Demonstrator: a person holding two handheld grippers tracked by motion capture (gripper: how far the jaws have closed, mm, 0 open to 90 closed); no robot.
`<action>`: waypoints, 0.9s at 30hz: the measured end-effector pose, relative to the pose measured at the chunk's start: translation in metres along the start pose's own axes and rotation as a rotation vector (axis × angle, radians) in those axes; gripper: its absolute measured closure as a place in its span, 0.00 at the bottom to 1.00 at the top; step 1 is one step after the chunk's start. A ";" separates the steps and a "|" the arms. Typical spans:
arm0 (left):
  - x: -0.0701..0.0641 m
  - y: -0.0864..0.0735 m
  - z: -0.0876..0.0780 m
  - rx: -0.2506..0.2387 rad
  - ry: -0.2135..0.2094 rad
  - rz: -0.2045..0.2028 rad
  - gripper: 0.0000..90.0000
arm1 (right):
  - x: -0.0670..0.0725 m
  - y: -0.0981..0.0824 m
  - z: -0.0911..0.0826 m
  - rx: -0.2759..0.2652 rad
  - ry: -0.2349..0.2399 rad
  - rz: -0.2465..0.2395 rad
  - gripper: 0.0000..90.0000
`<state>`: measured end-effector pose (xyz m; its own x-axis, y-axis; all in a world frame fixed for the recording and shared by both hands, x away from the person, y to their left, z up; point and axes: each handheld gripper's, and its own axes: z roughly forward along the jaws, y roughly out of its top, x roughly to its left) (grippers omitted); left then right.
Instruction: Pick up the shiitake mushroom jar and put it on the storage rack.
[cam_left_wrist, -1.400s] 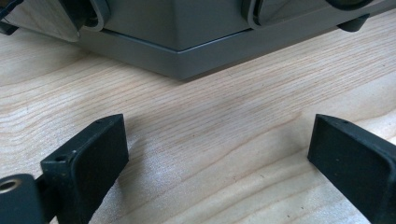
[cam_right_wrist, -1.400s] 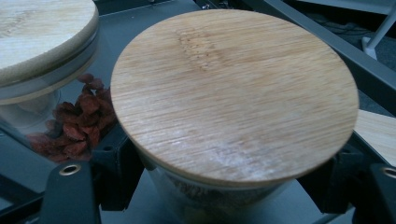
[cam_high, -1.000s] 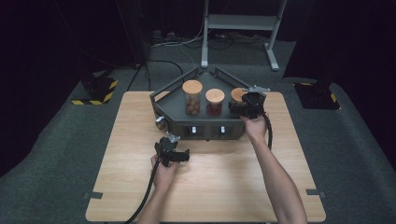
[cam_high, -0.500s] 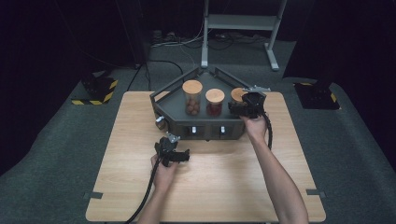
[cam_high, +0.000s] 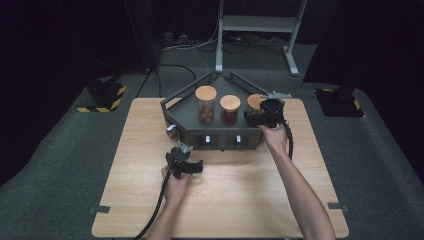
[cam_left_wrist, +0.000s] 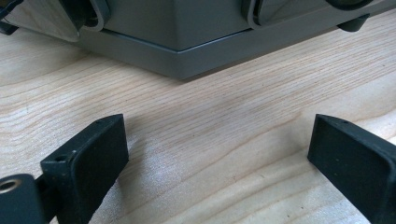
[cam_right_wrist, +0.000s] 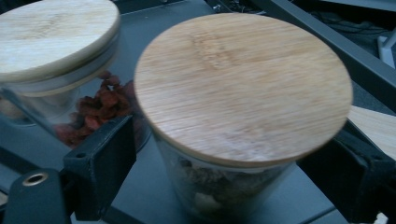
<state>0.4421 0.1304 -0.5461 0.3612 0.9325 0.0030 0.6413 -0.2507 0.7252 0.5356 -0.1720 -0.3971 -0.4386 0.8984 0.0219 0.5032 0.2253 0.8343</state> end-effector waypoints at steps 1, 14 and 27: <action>0.000 0.000 0.000 0.000 0.000 0.000 0.06 | 0.001 0.000 -0.001 -0.002 0.003 0.004 0.13; 0.000 0.000 0.000 0.000 0.000 0.000 0.06 | -0.004 -0.003 -0.009 -0.017 0.024 0.015 0.12; 0.000 0.000 0.000 0.000 0.000 0.000 0.06 | -0.004 -0.008 -0.020 -0.010 0.013 -0.037 0.11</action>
<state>0.4421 0.1304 -0.5461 0.3611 0.9325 0.0026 0.6412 -0.2503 0.7254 0.5185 -0.1851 -0.3927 -0.4665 0.8845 -0.0021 0.4788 0.2546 0.8402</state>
